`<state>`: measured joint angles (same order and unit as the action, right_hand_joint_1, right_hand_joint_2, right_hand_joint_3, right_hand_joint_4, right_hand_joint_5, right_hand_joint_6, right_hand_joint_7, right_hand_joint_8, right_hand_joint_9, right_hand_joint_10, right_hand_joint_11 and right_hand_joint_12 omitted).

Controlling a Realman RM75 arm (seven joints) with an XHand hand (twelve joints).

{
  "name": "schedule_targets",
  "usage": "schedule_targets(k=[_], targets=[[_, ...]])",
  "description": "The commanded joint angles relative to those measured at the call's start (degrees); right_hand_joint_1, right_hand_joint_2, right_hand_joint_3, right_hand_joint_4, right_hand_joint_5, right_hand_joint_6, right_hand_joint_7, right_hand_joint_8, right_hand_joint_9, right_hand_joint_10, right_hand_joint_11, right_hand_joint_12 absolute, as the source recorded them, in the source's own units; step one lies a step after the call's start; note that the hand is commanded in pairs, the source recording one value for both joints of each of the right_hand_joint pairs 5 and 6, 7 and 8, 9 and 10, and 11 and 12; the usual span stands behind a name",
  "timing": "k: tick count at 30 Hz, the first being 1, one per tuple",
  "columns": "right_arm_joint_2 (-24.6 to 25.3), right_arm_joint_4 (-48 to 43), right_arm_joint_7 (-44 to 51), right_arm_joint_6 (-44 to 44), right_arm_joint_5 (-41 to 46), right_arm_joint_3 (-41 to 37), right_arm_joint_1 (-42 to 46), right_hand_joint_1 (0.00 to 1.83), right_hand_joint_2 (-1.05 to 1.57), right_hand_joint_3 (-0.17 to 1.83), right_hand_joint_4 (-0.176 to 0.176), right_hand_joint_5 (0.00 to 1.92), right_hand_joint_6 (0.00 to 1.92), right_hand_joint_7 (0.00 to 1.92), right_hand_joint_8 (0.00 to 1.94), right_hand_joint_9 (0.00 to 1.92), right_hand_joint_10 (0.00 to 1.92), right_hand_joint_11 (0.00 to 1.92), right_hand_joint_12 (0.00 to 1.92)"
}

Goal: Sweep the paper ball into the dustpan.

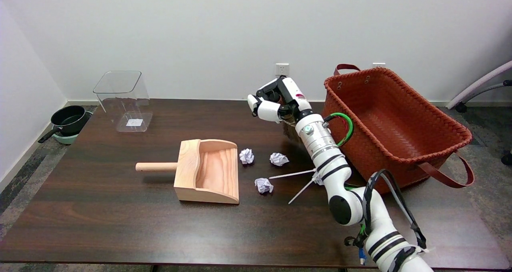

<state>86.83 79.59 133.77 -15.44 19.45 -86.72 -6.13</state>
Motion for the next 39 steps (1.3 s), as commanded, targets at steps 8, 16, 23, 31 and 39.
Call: schedule_targets(k=[8, 16, 23, 31, 39], targets=[[6.0, -1.4, 0.0, -3.4, -8.6, -11.3, 4.7, 1.05, 1.57, 1.4, 0.0, 1.92, 1.92, 1.92, 1.92, 1.92, 1.92, 1.91, 1.91], [6.9, 1.2, 0.0, -3.0, -6.6, -6.5, 7.1, 1.06, 1.57, 1.35, 0.0, 1.92, 1.92, 1.92, 1.92, 1.92, 1.92, 1.91, 1.91], [6.1, -2.3, 0.0, -2.6, 0.4, 2.3, 2.8, 1.06, 1.57, 1.35, 0.0, 1.92, 1.92, 1.92, 1.92, 1.92, 1.92, 1.91, 1.91], [3.4, -5.4, 0.0, -2.6, 5.2, 11.5, -4.7, 1.06, 1.57, 1.35, 0.0, 1.92, 1.92, 1.92, 1.92, 1.92, 1.92, 1.91, 1.91], [4.6, -4.5, 0.0, -2.0, 5.1, 16.0, -9.6, 1.06, 1.57, 1.36, 0.0, 1.92, 1.92, 1.92, 1.92, 1.92, 1.92, 1.91, 1.91]])
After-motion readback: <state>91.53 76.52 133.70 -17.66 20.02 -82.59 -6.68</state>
